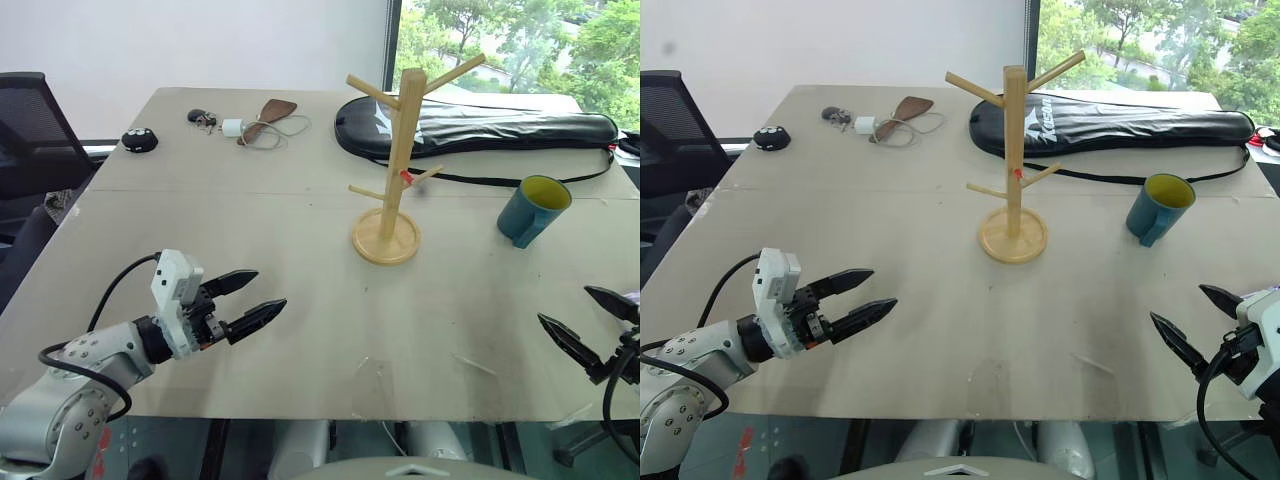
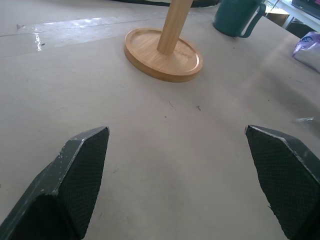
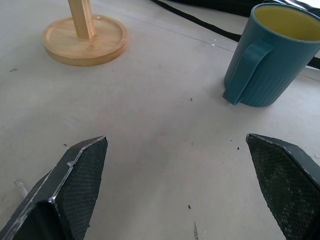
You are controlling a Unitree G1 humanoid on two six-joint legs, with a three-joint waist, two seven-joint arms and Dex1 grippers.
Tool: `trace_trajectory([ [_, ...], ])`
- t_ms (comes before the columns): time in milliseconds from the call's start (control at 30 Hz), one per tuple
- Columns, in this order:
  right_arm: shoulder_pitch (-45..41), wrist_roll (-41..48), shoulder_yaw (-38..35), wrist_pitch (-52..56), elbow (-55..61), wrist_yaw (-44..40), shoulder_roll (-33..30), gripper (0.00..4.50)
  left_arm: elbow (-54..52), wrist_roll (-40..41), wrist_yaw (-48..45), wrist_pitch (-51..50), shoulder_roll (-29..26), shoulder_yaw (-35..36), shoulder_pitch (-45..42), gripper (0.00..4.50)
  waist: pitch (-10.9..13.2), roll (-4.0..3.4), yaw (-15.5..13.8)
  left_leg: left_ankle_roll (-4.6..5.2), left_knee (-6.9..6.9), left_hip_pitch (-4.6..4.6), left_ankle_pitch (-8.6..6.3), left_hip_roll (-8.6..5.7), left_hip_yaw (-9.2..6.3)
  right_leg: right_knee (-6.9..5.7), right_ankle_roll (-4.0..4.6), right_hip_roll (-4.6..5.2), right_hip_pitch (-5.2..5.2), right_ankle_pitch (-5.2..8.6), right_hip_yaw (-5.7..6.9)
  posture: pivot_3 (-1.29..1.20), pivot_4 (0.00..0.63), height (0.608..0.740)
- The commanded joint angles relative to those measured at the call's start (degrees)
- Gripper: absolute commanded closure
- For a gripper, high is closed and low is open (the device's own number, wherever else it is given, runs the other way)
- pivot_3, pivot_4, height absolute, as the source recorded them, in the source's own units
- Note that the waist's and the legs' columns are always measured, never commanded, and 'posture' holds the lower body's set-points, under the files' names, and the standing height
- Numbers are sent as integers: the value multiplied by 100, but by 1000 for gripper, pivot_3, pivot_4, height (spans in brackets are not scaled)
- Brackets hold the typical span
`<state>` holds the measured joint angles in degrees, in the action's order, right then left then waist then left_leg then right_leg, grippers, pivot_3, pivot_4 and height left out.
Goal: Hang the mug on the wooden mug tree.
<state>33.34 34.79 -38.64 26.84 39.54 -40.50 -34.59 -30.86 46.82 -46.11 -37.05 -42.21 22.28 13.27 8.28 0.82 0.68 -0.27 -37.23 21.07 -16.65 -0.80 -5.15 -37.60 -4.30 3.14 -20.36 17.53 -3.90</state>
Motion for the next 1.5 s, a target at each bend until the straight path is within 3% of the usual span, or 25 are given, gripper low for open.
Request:
trace_trajectory([
  [33, -317, 237, -8, 324, 142, 264, -196, 9, -224, 206, -97, 4, -113, -152, -491, 27, 0, 0, -4, 0, 0, 0, 0, 0, 0, 0, 0, 0, 0, 0, 0, 0, 150, 738],
  [133, -1136, 171, 318, 1132, -96, 778, -731, 9, -507, 461, -680, 117, -296, -524, -1196, 27, 25, 22, -3, 0, -16, -1, 1, -2, -4, -9, 0, -1, 2, -1, 5, 0, 150, 738],
  [300, -2293, 630, 616, 1938, -636, 989, -1052, 9, -521, 628, -1001, 128, -425, -709, -1645, 27, 25, 18, 30, -1, 3, -2, 1, -1, 6, 7, 5, -7, -2, -4, -4, 0, 150, 738],
  [433, -3135, 268, 1261, 2088, -1531, 977, -1289, 9, -538, 841, -904, 4, -344, -869, -2040, 27, 25, 20, 23, -27, -9, 90, 16, 1, -7, -5, 4, -13, -90, -5, 11, 0, 150, 738],
  [567, -3892, -138, 1944, 2011, -2579, 814, -1407, 9, -632, 927, -853, -41, -312, -1026, -2173, 27, 27, 23, 11, -15, -22, 91, 11, -6, 2, -2, 1, -1, -85, -7, 7, 0, 150, 738],
  [800, -4548, -600, 2448, 1560, -3642, 323, -1431, 9, -746, 968, -639, -33, -306, -997, -2054, 27, 29, 21, 27, -11, -23, 89, 10, -2, -1, -15, 1, -6, -89, -7, 9, 0, 150, 738],
  [1133, -4862, -615, 2624, 1475, -3710, -94, -1226, 9, -954, 1080, -530, 37, -351, -799, -1663, 27, 29, 20, 20, -16, -23, 89, 12, -1, 0, -19, 1, -5, -90, -7, 7, 0, 150, 738],
  [1300, -4903, -653, 2610, 1494, -3661, -105, -1190, 1585, -981, 1050, -518, 67, -354, -768, -1589, 0, 29, 21, 14, -17, -24, 89, 13, -2, -1, -18, 1, -4, -89, -7, 8, 0, 150, 738],
  [1500, -4928, -702, 2587, 1447, -3627, -15, -1111, 1585, -970, 996, -530, 147, -397, -702, -1491, 0, 29, 20, 25, -23, -24, 88, 16, -2, 0, -19, 1, -5, -90, -7, 8, 0, 150, 738],
])
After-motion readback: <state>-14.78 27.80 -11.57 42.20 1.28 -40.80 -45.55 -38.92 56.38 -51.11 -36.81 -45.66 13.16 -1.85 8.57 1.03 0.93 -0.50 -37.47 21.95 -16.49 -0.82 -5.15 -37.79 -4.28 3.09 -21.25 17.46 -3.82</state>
